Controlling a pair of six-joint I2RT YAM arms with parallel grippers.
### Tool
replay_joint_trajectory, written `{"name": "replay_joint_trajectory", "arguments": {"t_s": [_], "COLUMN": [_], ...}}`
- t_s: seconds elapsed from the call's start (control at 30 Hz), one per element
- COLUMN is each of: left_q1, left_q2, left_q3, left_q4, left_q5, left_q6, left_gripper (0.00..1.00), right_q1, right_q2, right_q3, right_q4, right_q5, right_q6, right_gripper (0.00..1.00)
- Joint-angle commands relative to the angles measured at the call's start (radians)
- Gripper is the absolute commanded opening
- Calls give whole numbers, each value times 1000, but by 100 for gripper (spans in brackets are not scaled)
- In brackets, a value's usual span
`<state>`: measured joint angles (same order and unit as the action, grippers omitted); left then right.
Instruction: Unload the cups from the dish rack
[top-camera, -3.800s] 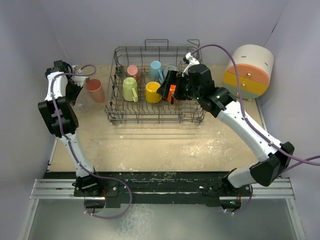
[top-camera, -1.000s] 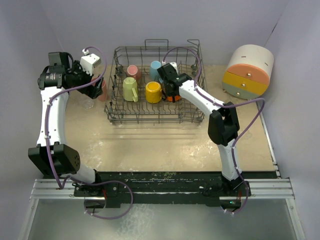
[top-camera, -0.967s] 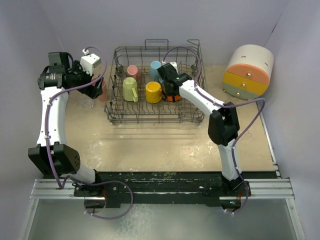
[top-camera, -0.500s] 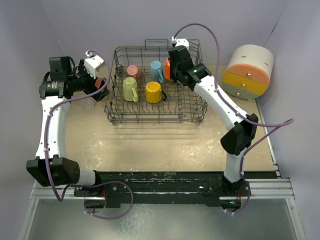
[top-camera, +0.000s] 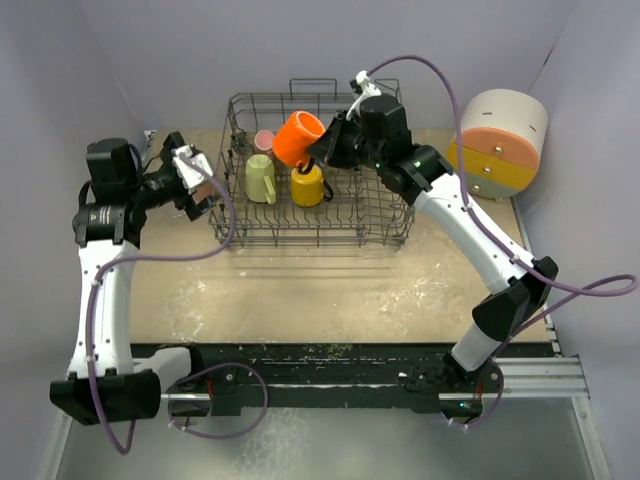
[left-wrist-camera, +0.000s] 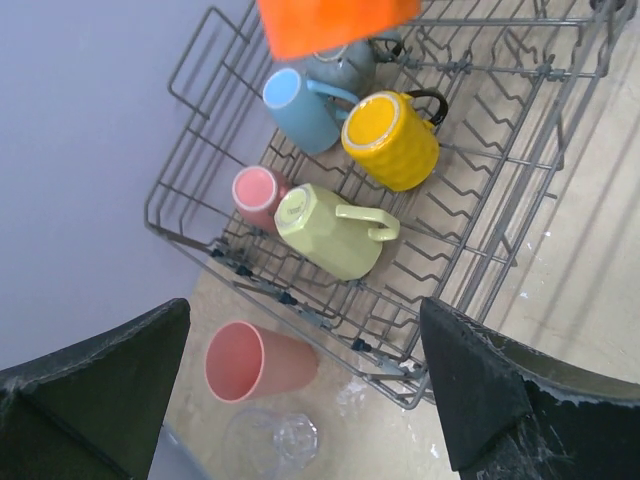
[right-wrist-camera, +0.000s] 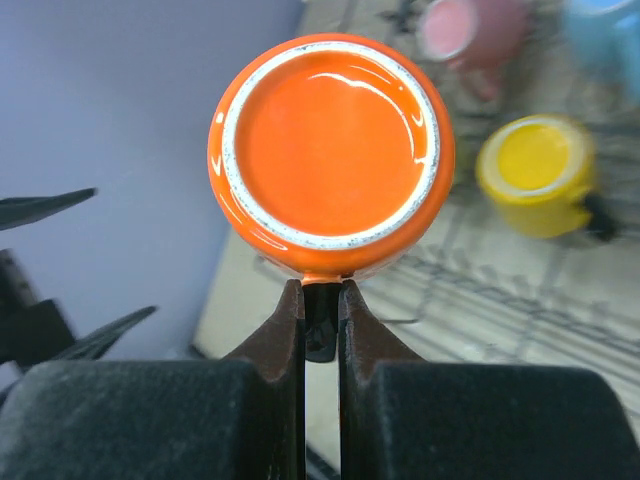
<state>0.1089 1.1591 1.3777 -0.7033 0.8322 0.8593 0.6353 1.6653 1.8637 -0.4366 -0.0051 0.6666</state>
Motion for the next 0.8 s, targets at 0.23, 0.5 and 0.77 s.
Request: {"name": "replay_joint_trajectory", "arguments": {"t_s": [0.23,0.5,0.77], "left_q1": [-5,-5,-6], "left_q2": [-167,-233,-256], "left_q3": [-127,-194,-201], "left_q4": [96,246,306], "left_q5": [146,150,139], "left_q6": [158,57,-7], "left_gripper": [100,77,60], "right_q1": [19,90,176], "right_q2": [-122,-175,-171], "right_q3": [-295,-478,-545], "right_q4": [709,967,1094], "right_q5": [-515,-541,-503], "right_q6": [515,692,790], "right_gripper": [0,0,0]}}
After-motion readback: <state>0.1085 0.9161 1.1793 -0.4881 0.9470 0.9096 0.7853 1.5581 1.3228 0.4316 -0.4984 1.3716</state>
